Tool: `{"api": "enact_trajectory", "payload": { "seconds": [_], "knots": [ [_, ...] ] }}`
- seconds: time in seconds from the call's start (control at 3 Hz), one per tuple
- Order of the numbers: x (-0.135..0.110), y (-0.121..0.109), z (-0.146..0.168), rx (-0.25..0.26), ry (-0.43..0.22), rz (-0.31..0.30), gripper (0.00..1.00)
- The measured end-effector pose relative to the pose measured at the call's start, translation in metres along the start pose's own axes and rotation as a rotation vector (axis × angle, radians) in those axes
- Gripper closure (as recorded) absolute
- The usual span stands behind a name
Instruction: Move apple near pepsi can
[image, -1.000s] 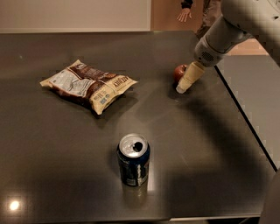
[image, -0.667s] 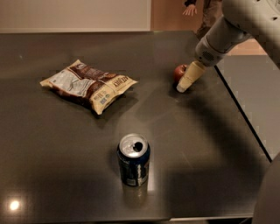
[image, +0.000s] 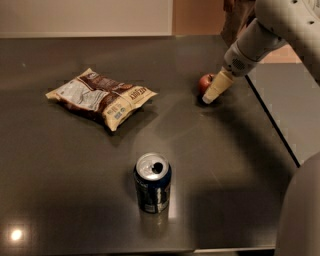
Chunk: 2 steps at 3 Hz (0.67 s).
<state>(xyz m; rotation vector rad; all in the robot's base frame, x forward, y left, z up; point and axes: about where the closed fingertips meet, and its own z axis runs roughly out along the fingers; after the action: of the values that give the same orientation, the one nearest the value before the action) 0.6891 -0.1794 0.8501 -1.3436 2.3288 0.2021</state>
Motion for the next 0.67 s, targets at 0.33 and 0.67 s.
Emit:
{"api": "enact_trajectory", "payload": {
  "seconds": [0.33, 0.67],
  "knots": [
    [-0.0015, 0.0026, -0.0008, -0.020, -0.012, 0.004, 0.41],
    [-0.0048, 0.0062, -0.0067, -0.035, -0.039, 0.006, 0.64]
  ]
}}
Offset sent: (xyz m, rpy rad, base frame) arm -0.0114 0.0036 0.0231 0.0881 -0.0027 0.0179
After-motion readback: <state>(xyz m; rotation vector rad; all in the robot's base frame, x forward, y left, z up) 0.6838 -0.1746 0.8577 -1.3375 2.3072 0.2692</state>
